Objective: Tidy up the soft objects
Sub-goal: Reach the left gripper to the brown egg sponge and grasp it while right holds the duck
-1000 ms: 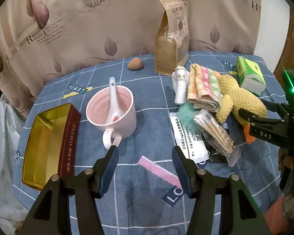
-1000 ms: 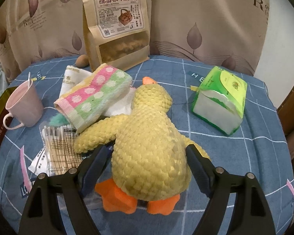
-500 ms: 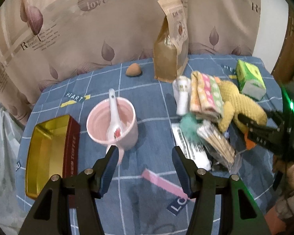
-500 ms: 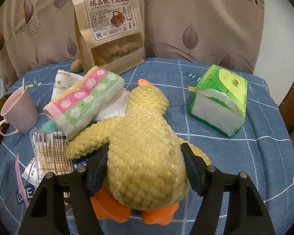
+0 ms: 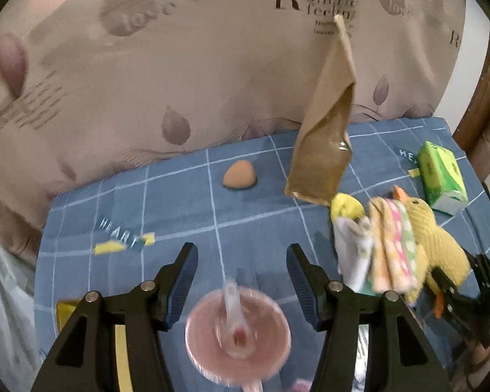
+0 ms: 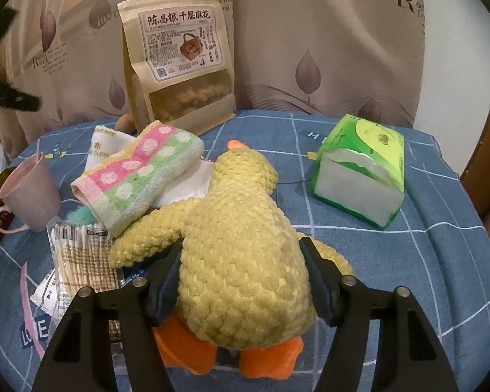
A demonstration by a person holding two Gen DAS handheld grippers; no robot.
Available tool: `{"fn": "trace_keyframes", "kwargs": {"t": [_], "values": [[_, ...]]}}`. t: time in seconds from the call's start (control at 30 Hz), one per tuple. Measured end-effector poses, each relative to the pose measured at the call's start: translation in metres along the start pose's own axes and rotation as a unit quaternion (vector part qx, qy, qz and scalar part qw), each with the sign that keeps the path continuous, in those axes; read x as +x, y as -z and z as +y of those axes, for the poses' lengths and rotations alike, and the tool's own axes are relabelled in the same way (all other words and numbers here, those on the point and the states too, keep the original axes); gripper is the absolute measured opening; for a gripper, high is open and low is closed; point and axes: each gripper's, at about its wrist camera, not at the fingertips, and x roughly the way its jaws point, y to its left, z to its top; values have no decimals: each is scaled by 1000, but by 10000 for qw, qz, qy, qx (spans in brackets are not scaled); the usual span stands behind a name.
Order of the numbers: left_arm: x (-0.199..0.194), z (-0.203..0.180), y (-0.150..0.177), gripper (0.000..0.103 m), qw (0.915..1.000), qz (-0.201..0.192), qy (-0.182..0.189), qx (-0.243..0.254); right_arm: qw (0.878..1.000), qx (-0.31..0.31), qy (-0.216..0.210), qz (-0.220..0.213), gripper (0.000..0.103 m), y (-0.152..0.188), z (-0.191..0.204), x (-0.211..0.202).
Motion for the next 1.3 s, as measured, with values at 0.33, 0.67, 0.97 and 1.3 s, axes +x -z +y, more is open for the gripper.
{"fn": "trace_keyframes", "kwargs": {"t": [0.33,0.67,0.97,1.3], "values": [[100,-2,-62,58,9950,663,535,525,9998,24,67,-186,64,3,1,-1],[169,9,-92,58,9883,1214,848,353,9995,224,2,-243,65,5,-1,-3],[196,13,-109,63,9874,1331,778,364,9992,317,-64,-236,68,5,-3,0],[199,8,-116,64,9878,1268,751,507,9990,369,-138,-221,69,5,-6,1]]}}
